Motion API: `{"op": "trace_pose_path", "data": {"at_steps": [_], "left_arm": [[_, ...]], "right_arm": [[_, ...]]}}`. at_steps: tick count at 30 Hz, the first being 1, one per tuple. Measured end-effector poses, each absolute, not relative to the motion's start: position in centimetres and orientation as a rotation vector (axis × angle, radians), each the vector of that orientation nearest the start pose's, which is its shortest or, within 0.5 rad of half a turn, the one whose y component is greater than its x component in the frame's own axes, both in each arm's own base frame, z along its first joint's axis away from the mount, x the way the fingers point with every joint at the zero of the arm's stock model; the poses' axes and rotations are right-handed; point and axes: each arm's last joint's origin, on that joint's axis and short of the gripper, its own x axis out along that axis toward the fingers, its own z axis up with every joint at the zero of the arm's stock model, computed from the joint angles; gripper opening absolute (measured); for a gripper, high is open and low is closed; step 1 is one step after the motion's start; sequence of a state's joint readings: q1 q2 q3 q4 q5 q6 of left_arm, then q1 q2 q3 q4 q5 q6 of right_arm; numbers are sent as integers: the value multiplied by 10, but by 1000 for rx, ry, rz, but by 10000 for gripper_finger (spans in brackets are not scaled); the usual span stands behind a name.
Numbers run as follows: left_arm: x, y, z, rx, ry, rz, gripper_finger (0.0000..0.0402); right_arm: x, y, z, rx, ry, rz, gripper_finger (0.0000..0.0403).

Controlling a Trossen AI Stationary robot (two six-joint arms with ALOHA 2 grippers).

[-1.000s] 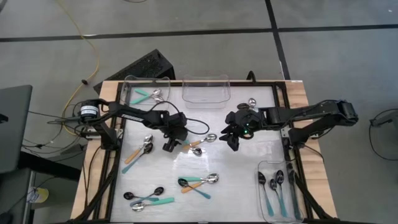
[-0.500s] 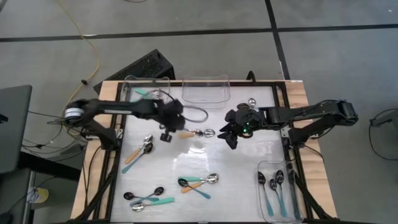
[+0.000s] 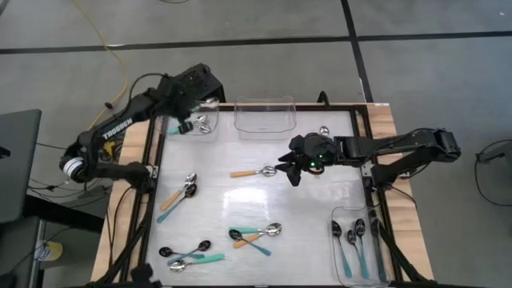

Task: Sort silverware by color (type)
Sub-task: Put the green spoon into the top left transparent bin

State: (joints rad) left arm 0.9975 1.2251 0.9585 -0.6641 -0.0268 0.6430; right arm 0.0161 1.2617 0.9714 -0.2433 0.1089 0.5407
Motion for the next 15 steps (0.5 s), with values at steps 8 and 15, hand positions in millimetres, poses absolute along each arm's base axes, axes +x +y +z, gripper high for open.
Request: {"op": "trace_pose_path", "data": {"at_steps": [8,15], "left_arm": [[125,215,240,-4,1269,563,45],[133,223,220,-39,1406,645,134]], "right_arm": [[274,1,292,468,509,-229,193],[274,0,292,467,507,-232,193]]}}
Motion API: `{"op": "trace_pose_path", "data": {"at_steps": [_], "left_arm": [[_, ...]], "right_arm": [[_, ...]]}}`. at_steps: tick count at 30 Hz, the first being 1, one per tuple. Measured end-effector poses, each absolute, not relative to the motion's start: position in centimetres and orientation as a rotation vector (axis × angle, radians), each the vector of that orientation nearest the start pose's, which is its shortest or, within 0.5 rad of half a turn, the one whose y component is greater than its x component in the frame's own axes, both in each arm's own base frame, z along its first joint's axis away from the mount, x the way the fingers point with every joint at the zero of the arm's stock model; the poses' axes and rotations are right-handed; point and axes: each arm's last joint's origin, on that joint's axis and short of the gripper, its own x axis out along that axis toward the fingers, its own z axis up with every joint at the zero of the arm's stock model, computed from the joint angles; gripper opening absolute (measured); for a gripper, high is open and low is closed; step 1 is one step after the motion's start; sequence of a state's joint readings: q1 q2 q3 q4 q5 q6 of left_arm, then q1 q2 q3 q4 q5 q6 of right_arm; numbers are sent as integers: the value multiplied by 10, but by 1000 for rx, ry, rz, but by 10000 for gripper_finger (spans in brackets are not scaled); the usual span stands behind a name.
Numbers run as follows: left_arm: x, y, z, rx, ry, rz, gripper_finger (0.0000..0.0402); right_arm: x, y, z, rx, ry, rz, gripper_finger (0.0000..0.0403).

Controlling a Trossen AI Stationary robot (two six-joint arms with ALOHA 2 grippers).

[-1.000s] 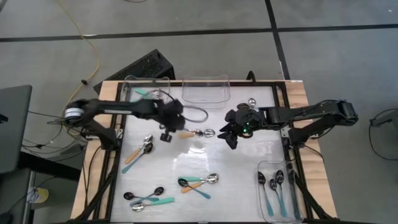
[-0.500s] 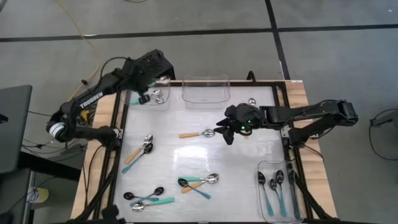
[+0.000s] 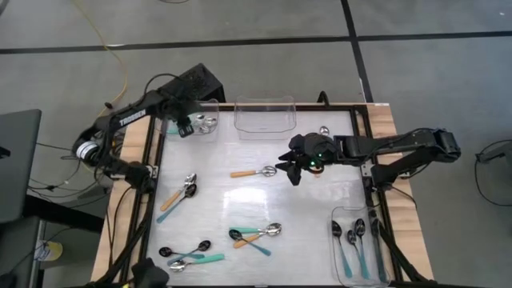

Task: Sort silverware by color (type)
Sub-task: Put the green spoon into the top left transparent bin, then put the yellow spoon into the top right transparent bin

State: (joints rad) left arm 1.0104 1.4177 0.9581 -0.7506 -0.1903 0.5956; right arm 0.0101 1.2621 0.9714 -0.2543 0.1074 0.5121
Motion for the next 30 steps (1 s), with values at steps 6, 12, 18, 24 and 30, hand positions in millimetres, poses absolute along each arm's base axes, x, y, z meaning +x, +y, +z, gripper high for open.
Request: {"op": "trace_pose_path", "data": {"at_steps": [6,12,18,24,30], "left_arm": [[140,215,224,-21,1425,666,200],[151,192,243,-145,1265,564,211],[173,147,253,-350,1105,340,210],[210,90,236,-316,1039,165,202],[265,47,215,-124,751,122,201]], "right_arm": [[274,3,292,468,510,-218,193],[274,5,292,466,512,-211,193],[275,5,285,460,565,-225,193],[273,2,280,457,615,-248,193],[272,3,281,456,620,-247,193]]}}
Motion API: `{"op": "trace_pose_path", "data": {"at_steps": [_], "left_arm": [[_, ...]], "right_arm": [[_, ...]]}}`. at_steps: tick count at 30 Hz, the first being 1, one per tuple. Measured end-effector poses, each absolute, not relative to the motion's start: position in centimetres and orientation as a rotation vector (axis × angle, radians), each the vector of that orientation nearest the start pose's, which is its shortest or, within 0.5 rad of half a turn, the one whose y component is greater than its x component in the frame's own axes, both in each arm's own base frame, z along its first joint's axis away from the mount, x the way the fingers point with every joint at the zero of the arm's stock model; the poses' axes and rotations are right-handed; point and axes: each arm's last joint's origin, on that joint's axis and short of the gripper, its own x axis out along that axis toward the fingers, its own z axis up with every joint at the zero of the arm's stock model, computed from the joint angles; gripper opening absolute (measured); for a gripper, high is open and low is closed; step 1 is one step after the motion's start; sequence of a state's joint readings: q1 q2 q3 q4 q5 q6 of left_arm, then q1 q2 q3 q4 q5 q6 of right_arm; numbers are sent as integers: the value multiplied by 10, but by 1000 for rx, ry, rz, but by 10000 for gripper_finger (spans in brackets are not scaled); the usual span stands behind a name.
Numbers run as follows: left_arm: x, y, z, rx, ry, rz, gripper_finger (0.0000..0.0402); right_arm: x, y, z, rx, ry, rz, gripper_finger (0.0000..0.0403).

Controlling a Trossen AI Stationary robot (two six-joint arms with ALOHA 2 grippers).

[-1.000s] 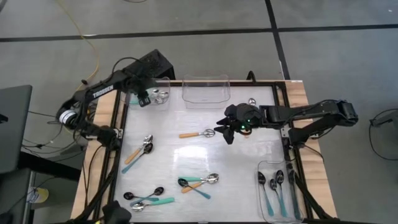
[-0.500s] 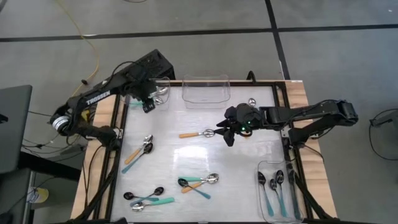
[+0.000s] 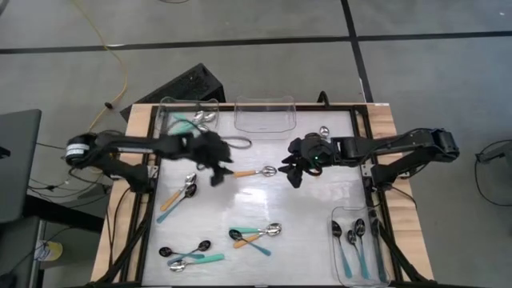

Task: Sort silverware by color (type)
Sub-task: Put the yellow spoon into the top right transparent bin

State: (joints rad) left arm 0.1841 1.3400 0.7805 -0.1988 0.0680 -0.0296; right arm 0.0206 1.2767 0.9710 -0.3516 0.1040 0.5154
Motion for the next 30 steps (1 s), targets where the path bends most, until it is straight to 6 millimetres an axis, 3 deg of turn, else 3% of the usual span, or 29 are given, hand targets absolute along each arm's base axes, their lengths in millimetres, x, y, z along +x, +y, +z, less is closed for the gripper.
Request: {"op": "trace_pose_path", "data": {"at_steps": [4,10,14,23,26,30], "left_arm": [[304,37,203,35,652,141,201],[337,51,165,-25,758,162,201],[342,57,142,-56,834,155,201],[343,58,118,-59,925,131,195],[344,58,113,-72,940,105,164],[344,54,115,-55,937,90,73]], "right_arm": [[268,9,278,476,670,-249,193],[257,29,270,483,797,-233,193],[255,40,269,471,811,-215,193],[254,43,269,447,800,-238,193],[254,43,269,438,789,-261,193],[254,43,269,437,786,-263,193]]}}
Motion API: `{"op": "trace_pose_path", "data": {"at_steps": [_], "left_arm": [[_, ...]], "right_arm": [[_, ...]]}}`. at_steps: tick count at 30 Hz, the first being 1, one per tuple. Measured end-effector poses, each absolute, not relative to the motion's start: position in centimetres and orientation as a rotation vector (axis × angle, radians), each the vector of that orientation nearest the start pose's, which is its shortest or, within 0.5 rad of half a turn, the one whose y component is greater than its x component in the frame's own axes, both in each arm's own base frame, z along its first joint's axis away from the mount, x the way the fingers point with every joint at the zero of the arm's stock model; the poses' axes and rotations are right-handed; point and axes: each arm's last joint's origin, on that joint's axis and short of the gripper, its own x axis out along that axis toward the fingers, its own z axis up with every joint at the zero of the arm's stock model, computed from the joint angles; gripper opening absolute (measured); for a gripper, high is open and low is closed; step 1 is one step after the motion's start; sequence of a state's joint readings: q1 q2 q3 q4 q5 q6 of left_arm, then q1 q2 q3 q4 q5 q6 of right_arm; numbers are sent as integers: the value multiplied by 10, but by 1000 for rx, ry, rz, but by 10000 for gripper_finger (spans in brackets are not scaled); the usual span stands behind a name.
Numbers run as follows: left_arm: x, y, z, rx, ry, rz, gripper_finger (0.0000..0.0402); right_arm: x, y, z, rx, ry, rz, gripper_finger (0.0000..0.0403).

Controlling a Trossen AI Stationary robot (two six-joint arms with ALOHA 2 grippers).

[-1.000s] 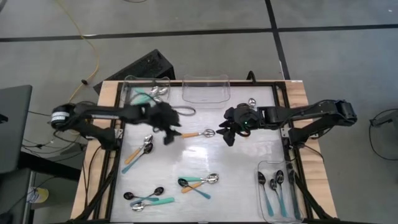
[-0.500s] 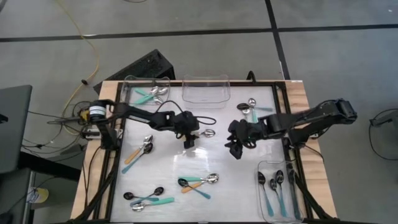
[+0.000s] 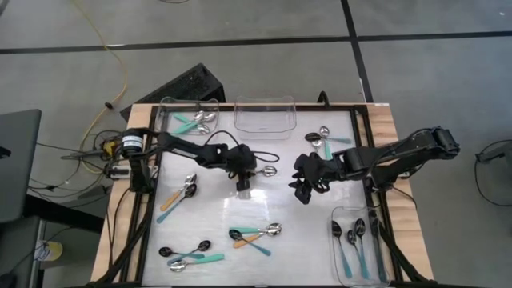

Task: Sort silverware by color (type)
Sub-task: Put the yellow spoon into the top right transparent bin

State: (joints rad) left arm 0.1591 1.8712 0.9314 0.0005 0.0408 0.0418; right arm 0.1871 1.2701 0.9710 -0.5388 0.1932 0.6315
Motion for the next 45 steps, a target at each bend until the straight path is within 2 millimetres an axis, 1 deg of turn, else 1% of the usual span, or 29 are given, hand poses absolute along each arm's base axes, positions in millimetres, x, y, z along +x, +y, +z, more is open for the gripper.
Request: {"op": "trace_pose_path", "data": {"at_steps": [1,2,5,7,9,11,13,15,16,18,19,20,22,25,27,29,32,37,40,42,45], "left_arm": [[344,53,117,-54,934,88,46],[343,53,118,-54,933,86,28],[341,54,125,-63,927,74,26],[343,54,137,-70,901,31,27],[349,54,163,-36,831,2,27],[353,55,196,33,768,-6,27],[355,57,227,133,729,25,27],[356,64,259,254,679,101,27],[356,69,273,312,654,140,27],[357,86,302,406,589,225,27],[356,97,311,434,582,257,27],[355,110,314,448,594,286,27],[356,140,314,436,610,340,27],[352,184,296,364,685,358,27],[349,205,285,313,699,339,27],[348,219,271,269,714,298,27],[351,227,251,235,754,255,27],[360,229,233,257,777,220,27],[364,227,225,253,799,210,27],[366,226,225,257,784,222,32],[367,226,225,246,789,261,65]], "right_arm": [[255,43,269,437,786,-263,193],[255,43,269,437,786,-263,193],[254,42,269,435,781,-275,193],[254,42,270,450,777,-285,193],[253,42,271,454,770,-285,193],[252,42,273,463,760,-286,193],[250,41,275,475,755,-289,193],[250,41,277,481,736,-283,193],[249,41,278,481,737,-283,193],[248,41,280,484,722,-283,193],[249,40,281,484,712,-287,193],[249,40,281,481,706,-295,193],[248,39,282,479,703,-301,193],[248,38,285,490,674,-305,193],[247,38,285,489,681,-308,193],[247,38,285,494,674,-307,193],[247,38,285,495,673,-307,193],[247,38,285,507,680,-316,193],[246,38,284,506,683,-317,193],[246,38,284,505,686,-323,193],[243,35,281,526,712,-384,193]]}}
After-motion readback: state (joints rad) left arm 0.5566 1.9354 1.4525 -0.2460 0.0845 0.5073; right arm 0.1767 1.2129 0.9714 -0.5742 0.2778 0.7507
